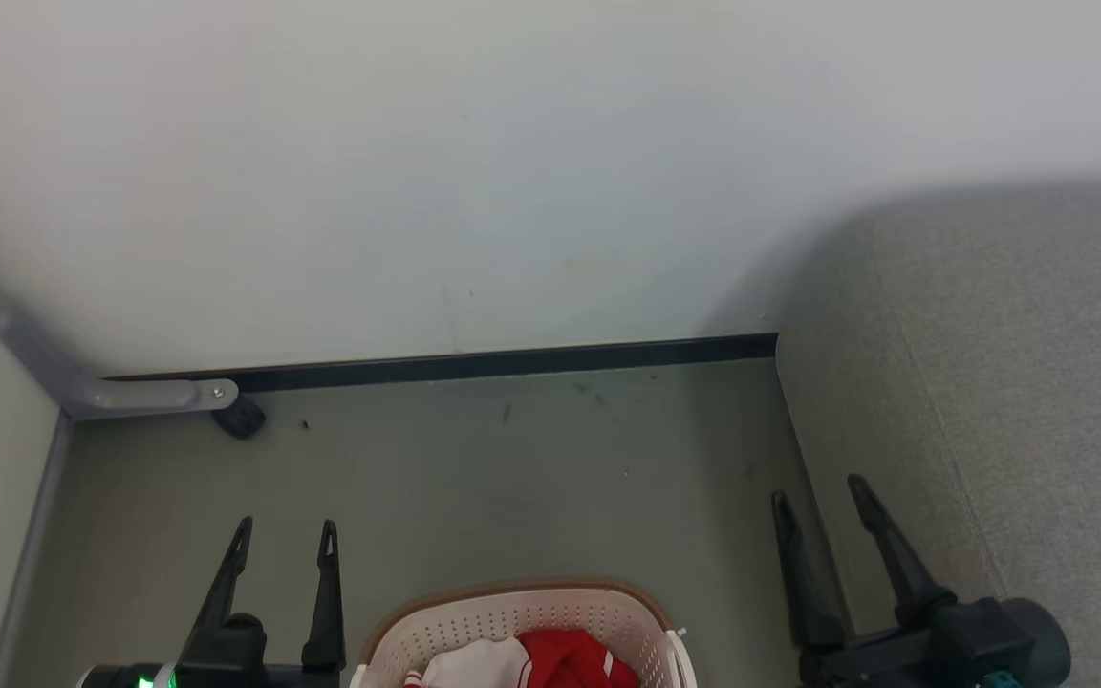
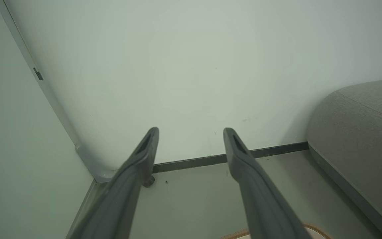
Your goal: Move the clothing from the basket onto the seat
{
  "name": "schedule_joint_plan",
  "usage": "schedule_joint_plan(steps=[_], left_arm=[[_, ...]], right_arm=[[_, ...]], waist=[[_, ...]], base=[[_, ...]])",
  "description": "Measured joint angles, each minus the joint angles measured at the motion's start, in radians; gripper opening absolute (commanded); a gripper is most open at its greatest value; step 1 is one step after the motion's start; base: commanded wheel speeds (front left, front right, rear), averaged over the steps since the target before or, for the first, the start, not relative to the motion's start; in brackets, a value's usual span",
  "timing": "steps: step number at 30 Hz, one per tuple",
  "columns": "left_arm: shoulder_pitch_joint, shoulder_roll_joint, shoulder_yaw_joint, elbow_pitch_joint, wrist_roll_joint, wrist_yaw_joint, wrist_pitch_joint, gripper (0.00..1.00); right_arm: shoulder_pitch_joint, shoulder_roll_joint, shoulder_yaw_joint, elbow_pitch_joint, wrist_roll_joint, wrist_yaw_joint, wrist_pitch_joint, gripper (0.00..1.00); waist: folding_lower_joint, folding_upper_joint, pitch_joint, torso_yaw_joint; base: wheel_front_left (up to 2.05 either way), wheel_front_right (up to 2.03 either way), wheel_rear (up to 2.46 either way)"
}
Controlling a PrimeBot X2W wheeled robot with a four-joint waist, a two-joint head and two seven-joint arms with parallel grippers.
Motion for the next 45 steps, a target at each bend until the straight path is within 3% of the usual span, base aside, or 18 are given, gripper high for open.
schedule_joint_plan(steps=[18,32,45], left_arm=[[-0.193,0.014,-0.109,0.166,0.071,-0.081,0.060,1.00],[-0.310,-0.004,-0.211,0.317,0.120,-0.140,0.099,1.00],[-0.404,-0.022,-0.257,0.452,0.141,-0.159,0.117,1.00]], right_arm=[[-0.221,-0.023,-0.078,-0.088,-0.016,0.005,-0.003,1.00],[-0.406,-0.028,-0.101,-0.114,-0.031,0.034,-0.003,1.00],[-0.540,-0.026,-0.105,-0.131,-0.050,0.048,-0.004,1.00]], waist=[[0.0002,0.0001,0.241,-0.036],[0.0001,0.0001,0.416,-0.076],[0.0001,0.0002,0.554,-0.110]], base=[[0.00,0.00,0.00],[0.00,0.00,0.00],[0.00,0.00,0.00]])
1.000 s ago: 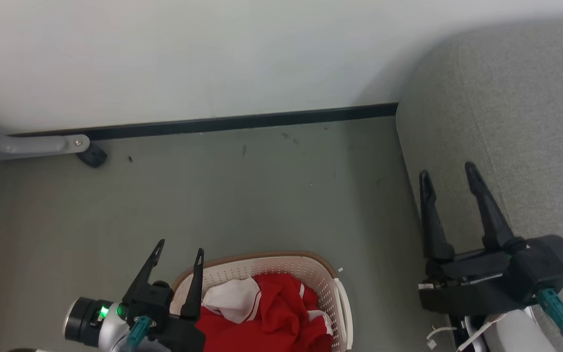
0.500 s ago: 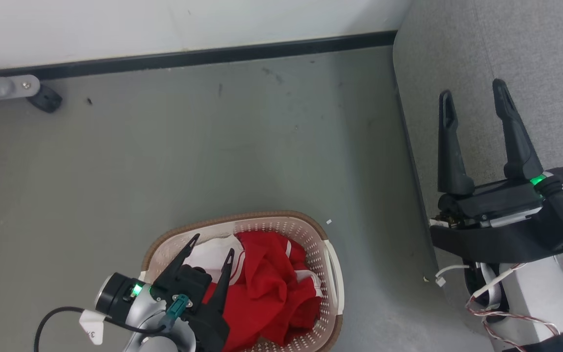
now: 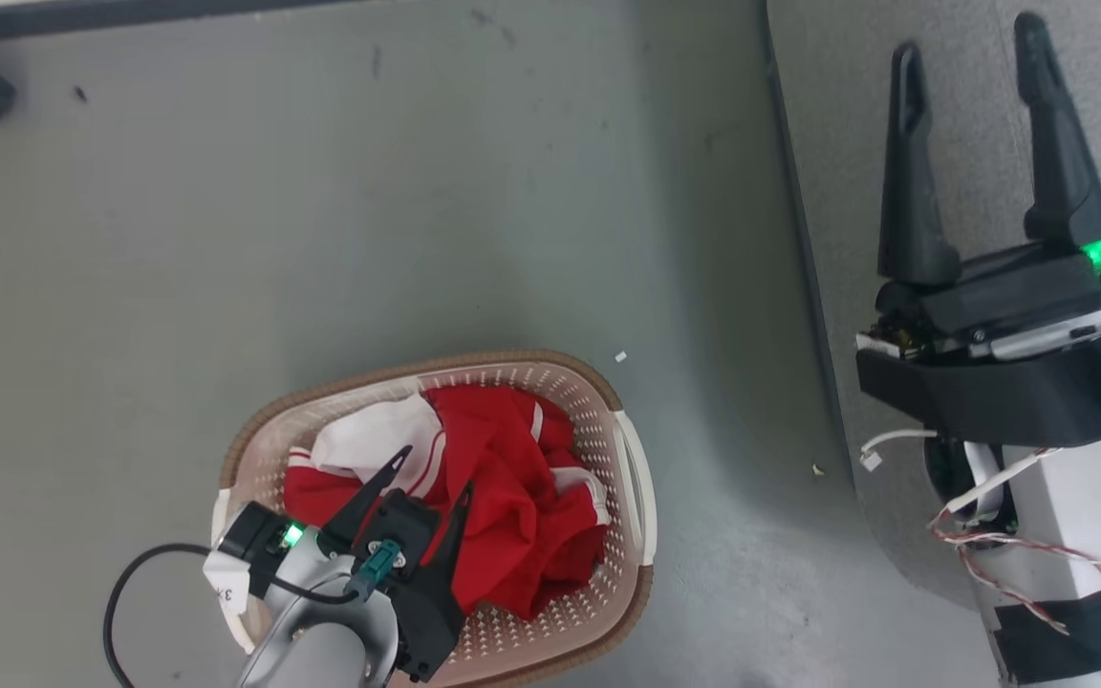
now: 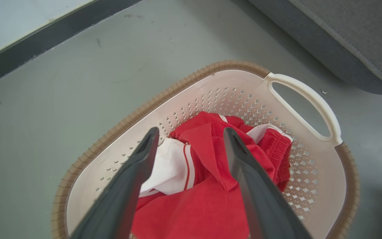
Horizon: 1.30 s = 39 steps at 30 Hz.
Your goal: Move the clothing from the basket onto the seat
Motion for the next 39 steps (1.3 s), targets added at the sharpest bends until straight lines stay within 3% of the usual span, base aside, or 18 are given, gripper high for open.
schedule_joint_plan(steps=[21,32,33,34,35,39], left_arm=[[-0.112,-0.007,-0.033,0.188,0.001,-0.017,-0.013,1.00],[-0.150,-0.008,-0.003,0.267,-0.012,0.013,-0.043,1.00],[-0.153,-0.009,-0.004,0.270,-0.016,0.012,-0.048,0.84],[-0.158,-0.009,-0.004,0.274,-0.019,0.012,-0.051,0.47],[-0.163,-0.009,-0.005,0.276,-0.019,0.012,-0.054,0.01],[-0.172,-0.010,-0.018,0.299,-0.019,0.008,-0.060,0.00]], right_arm=[[-0.126,0.003,-0.013,-0.034,-0.027,0.007,0.000,1.00],[-0.124,0.003,-0.012,-0.030,-0.035,0.007,0.000,1.00],[-0.124,0.002,-0.013,-0.030,-0.035,0.007,0.000,1.00],[-0.124,0.002,-0.013,-0.030,-0.035,0.007,0.000,1.00],[-0.124,0.002,-0.013,-0.029,-0.035,0.007,0.000,1.00],[-0.122,0.003,-0.013,-0.020,-0.036,0.007,0.000,1.00]], waist=[[0.0000,-0.0001,0.186,-0.049],[-0.0001,-0.0002,0.196,-0.057],[-0.0001,-0.0003,0.196,-0.058],[-0.0001,-0.0002,0.196,-0.060],[-0.0001,-0.0002,0.196,-0.061],[-0.0001,-0.0002,0.194,-0.065]], base=[[0.00,0.00,0.00],[0.00,0.00,0.00],[0.00,0.00,0.00],[0.00,0.00,0.00],[0.00,0.00,0.00],[0.00,0.00,0.00]])
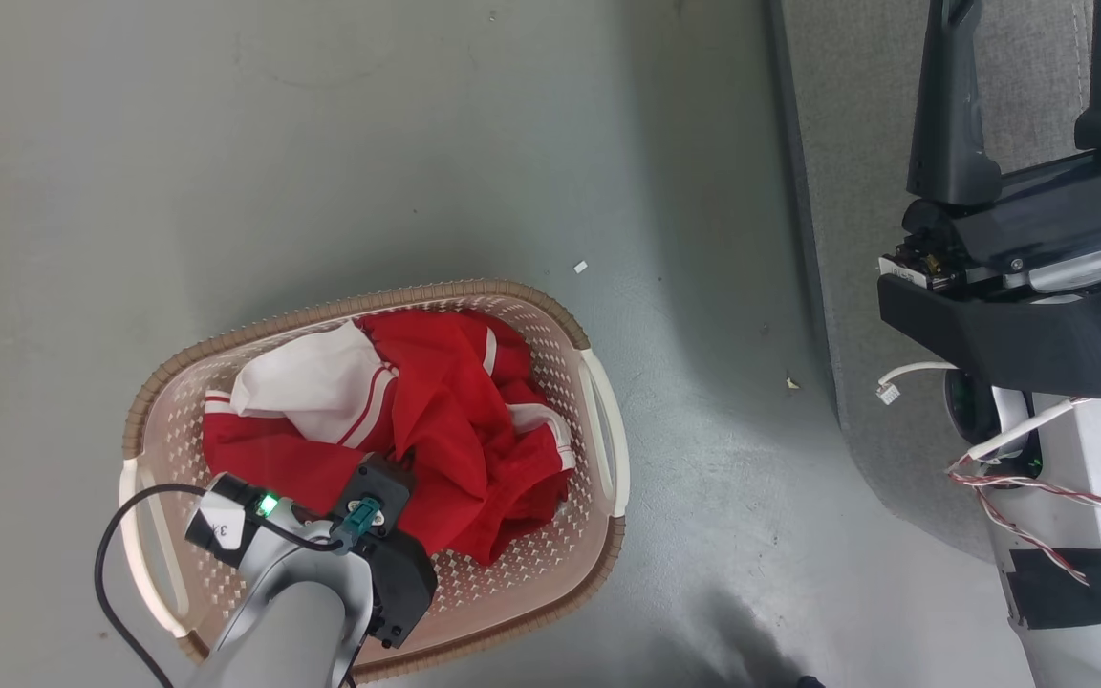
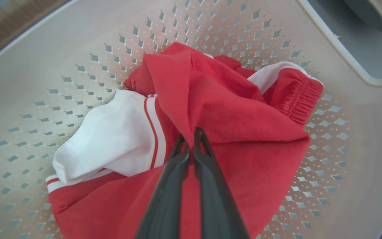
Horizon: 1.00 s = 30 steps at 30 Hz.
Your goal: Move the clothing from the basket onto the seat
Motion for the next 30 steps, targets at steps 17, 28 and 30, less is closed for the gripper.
schedule_joint_plan(steps=[17,28,30], left_arm=[[-0.009,-0.007,0.014,-0.027,-0.068,-0.044,-0.052,0.00],[-0.009,-0.009,0.031,-0.103,-0.108,-0.061,-0.057,0.00],[-0.007,-0.009,0.042,-0.121,-0.124,-0.062,-0.057,0.00]], right_arm=[[0.055,-0.004,-0.025,0.091,0.000,0.005,0.000,1.00],[0.167,-0.018,-0.049,0.171,0.010,0.011,0.000,1.00],[0.191,-0.018,-0.049,0.185,0.010,0.011,0.000,1.00]], waist=[[-0.0002,0.0000,-0.084,0.030],[-0.0002,0.0000,-0.200,0.070],[-0.0002,0.0000,-0.225,0.078]], base=[[0.00,0.00,0.00],[0.00,0.00,0.00],[0.00,0.00,0.00]])
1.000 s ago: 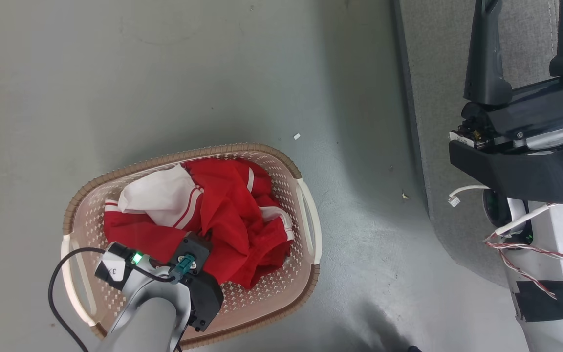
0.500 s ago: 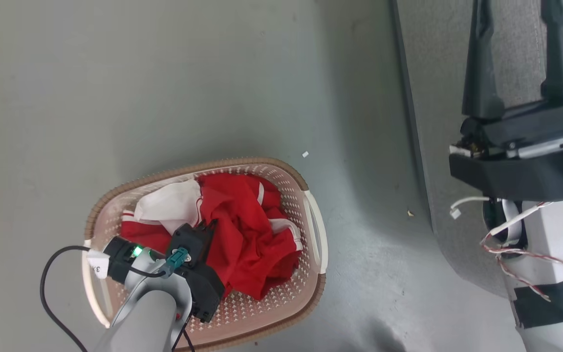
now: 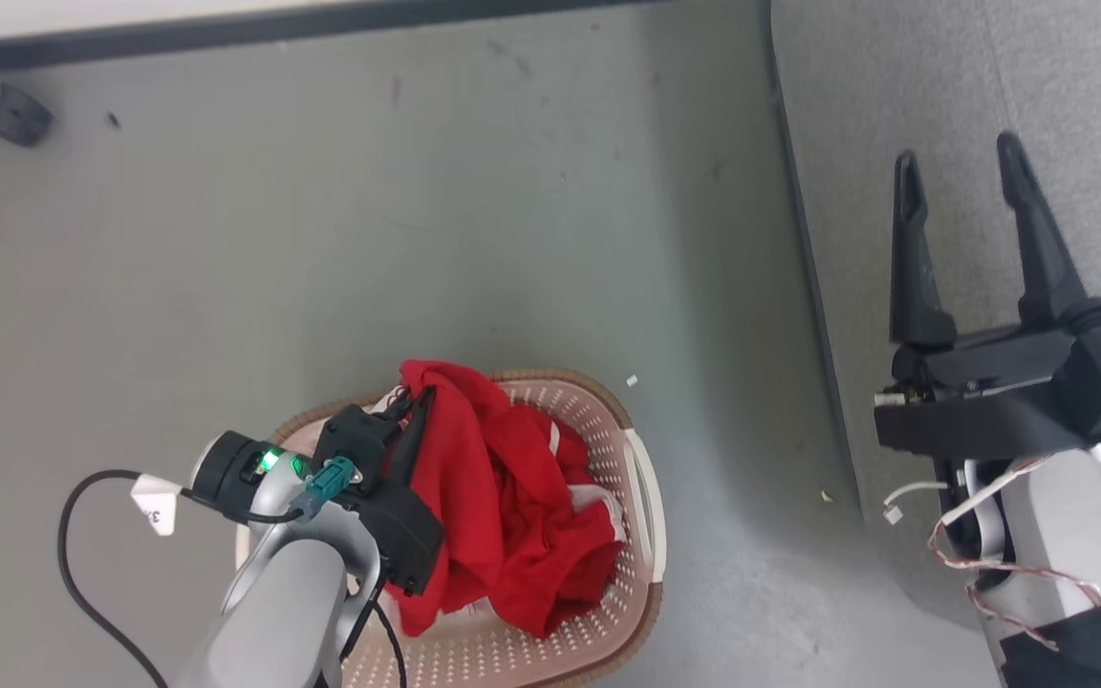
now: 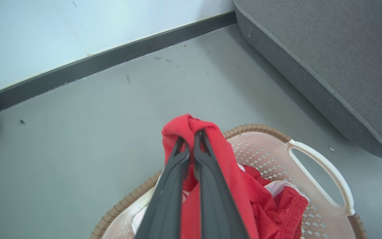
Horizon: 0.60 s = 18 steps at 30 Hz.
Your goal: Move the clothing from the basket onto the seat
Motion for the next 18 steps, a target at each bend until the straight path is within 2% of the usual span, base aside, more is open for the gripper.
schedule_joint_plan(steps=[10,18], left_arm=[[0.035,0.021,0.014,-0.104,-0.030,-0.011,0.000,0.00],[0.042,0.029,0.009,-0.182,-0.055,-0.016,0.000,0.00]], right_arm=[[0.103,0.005,-0.010,0.058,0.009,0.000,0.000,1.00],[0.179,0.012,0.000,0.100,0.015,0.016,0.000,1.00]], waist=[[0.0000,-0.0001,-0.139,0.037],[0.0000,-0.0001,-0.256,0.064]], base=[[0.00,0.00,0.00],[0.00,0.00,0.00]])
